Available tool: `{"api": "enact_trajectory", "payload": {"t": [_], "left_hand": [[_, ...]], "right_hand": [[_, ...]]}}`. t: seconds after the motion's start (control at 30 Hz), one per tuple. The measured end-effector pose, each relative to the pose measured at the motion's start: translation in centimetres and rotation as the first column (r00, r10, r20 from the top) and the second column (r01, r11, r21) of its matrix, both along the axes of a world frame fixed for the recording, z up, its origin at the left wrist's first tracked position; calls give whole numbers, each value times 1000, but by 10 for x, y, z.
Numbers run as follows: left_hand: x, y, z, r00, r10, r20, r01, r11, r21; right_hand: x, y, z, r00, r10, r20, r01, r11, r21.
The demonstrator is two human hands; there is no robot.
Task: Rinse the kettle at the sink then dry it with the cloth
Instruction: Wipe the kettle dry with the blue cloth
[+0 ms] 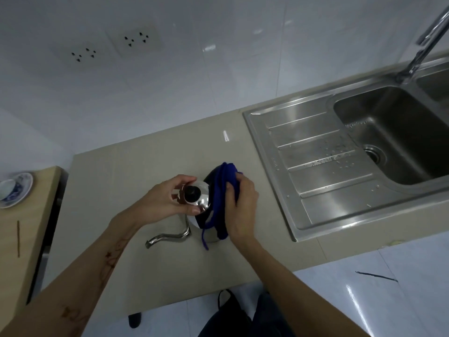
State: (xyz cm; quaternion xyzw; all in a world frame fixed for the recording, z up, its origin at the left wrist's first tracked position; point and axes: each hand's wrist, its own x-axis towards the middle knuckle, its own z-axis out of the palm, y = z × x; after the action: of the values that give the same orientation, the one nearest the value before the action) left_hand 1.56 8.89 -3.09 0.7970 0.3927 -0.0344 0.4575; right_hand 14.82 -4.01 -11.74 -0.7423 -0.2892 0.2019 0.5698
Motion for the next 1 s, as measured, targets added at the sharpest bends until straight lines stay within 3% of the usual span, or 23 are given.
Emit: {"api": "enact_trajectory", "payload": {"t": [0.1, 0.2, 0.23, 0.27, 0.3, 0.33, 0.37, 0.4, 0.47, 0.5, 0.6, 0.63, 0.73, 0.8, 0.9, 1.0], "left_hand": [[0, 9, 3, 997, -76, -18, 75, 996, -50], [1, 14, 8, 989, -139, -40, 135, 986, -93], [0, 14, 7, 990, -135, -33, 130, 985, -109], [0, 14, 5, 993, -117, -20, 113, 985, -127], [0, 14, 4, 996, -92, -1, 91, 986, -141], [-1, 14, 2, 997, -73, 20, 75, 986, -152], [-2, 13, 1, 998, -62, 32, 66, 986, -155], [-3, 12, -1, 998, -55, 34, 59, 987, -148], [-6, 13, -4, 999, -42, 27, 45, 991, -127], [-7, 13, -5, 999, -39, 28, 42, 991, -125], [-7, 13, -5, 997, -57, 51, 63, 988, -142], [-7, 13, -5, 997, -64, 47, 70, 988, -140], [-8, 14, -6, 998, -62, 33, 66, 990, -126], [-9, 14, -5, 998, -64, 24, 66, 990, -126], [-8, 13, -7, 997, -60, 46, 66, 988, -137], [-9, 15, -9, 997, -63, 35, 66, 990, -123]], "right_hand": [[9, -23, 0, 935, 19, 354, -90, 979, 183], [33, -22, 13, 954, -54, 296, -41, 951, 307], [39, -17, 19, 938, 7, 346, -113, 950, 290], [42, -11, 20, 877, 145, 459, -261, 944, 201], [45, -6, 15, 755, 311, 577, -414, 909, 52], [52, 1, 7, 619, 451, 643, -506, 855, -114], [61, 6, -1, 540, 536, 649, -527, 817, -236], [70, 12, -6, 546, 578, 606, -509, 804, -307], [79, 20, -1, 673, 555, 489, -432, 832, -349], [75, 20, 3, 672, 557, 488, -422, 830, -365], [62, 16, 3, 483, 603, 635, -474, 790, -389], [67, 17, 4, 518, 629, 580, -493, 773, -398], [80, 25, 7, 758, 562, 332, -418, 809, -414], [63, 21, 11, 717, 516, 468, -338, 845, -414], [39, 10, 13, 618, 503, 605, -427, 860, -280], [57, 20, 1, 710, 479, 517, -400, 878, -263]]}}
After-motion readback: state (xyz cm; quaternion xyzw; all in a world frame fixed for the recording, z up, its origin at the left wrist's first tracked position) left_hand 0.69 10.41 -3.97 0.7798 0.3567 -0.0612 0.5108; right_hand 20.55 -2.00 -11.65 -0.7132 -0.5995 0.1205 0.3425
